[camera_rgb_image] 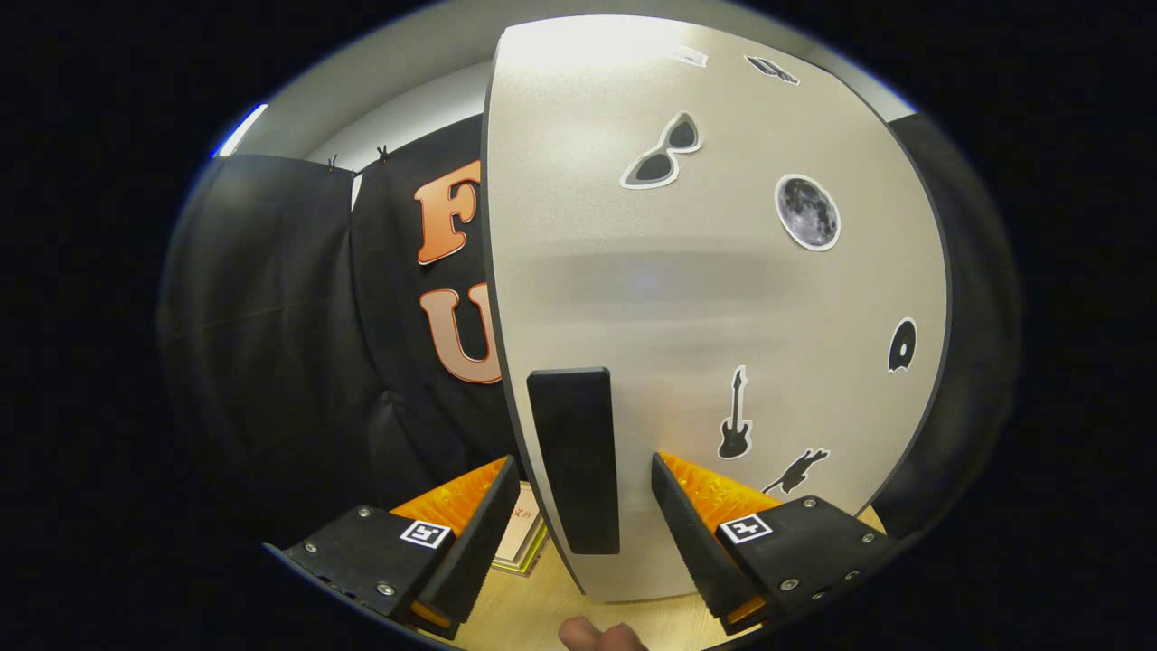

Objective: Open the shoe cabinet door, grab the shoes and put them into the shoe cabinet, then close the shoe cabinet door.

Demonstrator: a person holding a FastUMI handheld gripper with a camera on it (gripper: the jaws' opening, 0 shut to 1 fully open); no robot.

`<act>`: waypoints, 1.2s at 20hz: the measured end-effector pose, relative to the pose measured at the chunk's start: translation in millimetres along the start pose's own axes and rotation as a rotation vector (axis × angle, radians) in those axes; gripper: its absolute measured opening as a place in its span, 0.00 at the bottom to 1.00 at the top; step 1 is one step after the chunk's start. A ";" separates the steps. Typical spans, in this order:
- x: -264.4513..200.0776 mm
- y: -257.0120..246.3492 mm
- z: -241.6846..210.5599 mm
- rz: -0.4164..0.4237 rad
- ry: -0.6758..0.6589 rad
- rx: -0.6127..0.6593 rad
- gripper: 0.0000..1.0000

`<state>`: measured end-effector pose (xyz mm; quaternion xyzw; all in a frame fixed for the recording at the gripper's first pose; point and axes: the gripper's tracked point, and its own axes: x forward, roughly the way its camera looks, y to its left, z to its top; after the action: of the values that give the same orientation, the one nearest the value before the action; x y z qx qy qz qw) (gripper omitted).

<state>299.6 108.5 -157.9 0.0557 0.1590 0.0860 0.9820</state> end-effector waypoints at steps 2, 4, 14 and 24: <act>1.2 0.4 0.3 0.005 -0.003 0.006 0.93; 3.2 0.2 1.3 0.008 -0.005 0.012 0.93; -1.5 6.9 -0.3 0.019 0.020 0.030 0.92; -112.3 7.5 -28.4 -0.031 0.046 -0.062 0.93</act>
<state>184.3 97.3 -149.7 0.0208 0.1797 0.0768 0.9805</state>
